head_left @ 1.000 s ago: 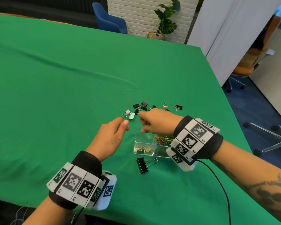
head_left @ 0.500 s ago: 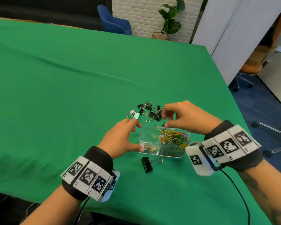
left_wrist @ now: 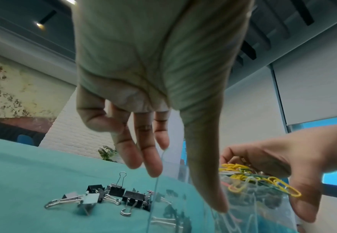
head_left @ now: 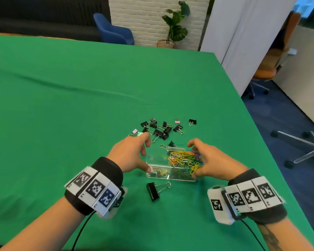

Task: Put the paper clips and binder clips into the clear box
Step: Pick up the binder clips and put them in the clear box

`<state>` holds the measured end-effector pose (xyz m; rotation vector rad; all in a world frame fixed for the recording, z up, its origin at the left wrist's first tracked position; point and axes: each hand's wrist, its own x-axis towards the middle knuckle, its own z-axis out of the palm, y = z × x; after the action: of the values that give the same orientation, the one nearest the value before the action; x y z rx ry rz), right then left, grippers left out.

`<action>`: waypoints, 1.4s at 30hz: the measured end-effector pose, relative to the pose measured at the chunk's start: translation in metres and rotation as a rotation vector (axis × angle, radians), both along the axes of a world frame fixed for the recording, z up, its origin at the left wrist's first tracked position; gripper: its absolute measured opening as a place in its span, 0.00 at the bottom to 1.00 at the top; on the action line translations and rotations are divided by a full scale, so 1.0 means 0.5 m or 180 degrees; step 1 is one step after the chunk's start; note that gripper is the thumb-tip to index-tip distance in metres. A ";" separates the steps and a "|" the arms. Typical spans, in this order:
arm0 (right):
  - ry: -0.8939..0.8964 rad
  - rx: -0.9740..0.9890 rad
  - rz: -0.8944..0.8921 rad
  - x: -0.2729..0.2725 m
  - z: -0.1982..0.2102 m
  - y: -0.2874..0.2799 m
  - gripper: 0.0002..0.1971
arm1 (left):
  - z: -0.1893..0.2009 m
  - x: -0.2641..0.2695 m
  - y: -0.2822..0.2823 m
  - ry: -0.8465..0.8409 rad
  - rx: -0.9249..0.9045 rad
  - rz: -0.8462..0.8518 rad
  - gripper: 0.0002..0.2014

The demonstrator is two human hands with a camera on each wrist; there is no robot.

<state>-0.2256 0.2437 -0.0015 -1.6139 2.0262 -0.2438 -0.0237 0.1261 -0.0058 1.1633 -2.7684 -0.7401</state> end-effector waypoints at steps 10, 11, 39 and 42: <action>-0.0547 -0.0534 0.0184 -0.064 -0.057 0.008 0.29 | 0.053 0.002 -0.052 -0.0748 0.0251 -0.0253 0.31; -0.0613 -0.0617 0.0142 -0.068 -0.063 0.012 0.28 | 0.063 0.000 -0.070 -0.0736 0.0345 -0.0187 0.30; -0.1025 -0.0773 0.0241 -0.098 -0.101 0.019 0.22 | -0.011 -0.397 -0.240 -0.1783 -0.0586 -0.0595 0.18; -0.1050 -0.0796 0.0260 -0.100 -0.101 0.019 0.21 | -0.035 -0.427 -0.224 -0.1764 -0.0620 -0.0539 0.22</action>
<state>-0.2756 0.2529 -0.0522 -1.6703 1.7273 -0.7081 -0.2372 0.0143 -0.0231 1.2597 -3.3197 -0.1514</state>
